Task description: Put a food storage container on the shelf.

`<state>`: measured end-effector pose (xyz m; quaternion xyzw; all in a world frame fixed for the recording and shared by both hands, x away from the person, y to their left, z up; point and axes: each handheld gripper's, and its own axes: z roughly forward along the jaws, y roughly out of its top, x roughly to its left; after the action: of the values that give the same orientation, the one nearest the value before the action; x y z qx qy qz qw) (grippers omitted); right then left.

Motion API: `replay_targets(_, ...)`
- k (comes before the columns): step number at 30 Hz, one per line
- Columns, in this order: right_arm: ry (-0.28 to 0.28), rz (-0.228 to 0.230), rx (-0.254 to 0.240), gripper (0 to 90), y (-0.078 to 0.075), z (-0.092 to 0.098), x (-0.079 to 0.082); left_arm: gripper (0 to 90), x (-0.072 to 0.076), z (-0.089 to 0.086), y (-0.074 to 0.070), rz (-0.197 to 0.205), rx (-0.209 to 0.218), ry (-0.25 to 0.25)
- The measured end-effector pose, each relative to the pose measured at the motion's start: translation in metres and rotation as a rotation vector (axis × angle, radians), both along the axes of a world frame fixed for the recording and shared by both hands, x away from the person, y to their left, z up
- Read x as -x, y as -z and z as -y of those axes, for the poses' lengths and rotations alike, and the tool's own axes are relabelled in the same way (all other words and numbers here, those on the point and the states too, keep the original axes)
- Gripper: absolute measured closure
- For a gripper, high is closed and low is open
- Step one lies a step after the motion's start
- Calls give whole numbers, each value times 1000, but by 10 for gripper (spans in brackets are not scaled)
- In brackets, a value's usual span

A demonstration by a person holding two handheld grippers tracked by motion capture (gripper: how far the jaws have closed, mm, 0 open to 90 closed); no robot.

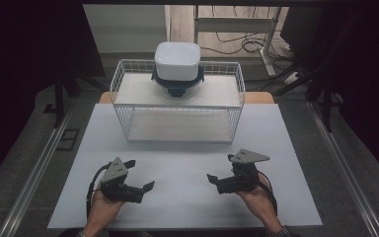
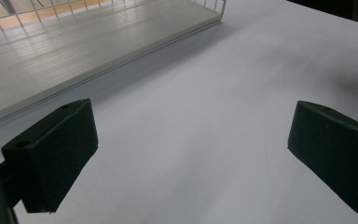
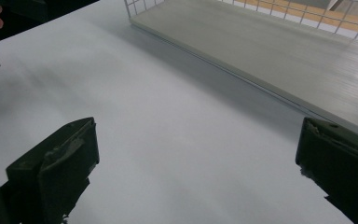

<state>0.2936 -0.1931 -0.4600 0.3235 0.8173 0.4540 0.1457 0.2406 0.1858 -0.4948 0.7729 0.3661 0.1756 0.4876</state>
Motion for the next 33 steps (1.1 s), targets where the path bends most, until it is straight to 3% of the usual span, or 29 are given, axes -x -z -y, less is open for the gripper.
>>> replay_targets(17,50,19,-4,0,0,19,14,4,17,-20,4,-13,-20,-48)
replay_targets(33,76,29,27,0,9,34,26,0,30,-39,15,-20,-46,-101)
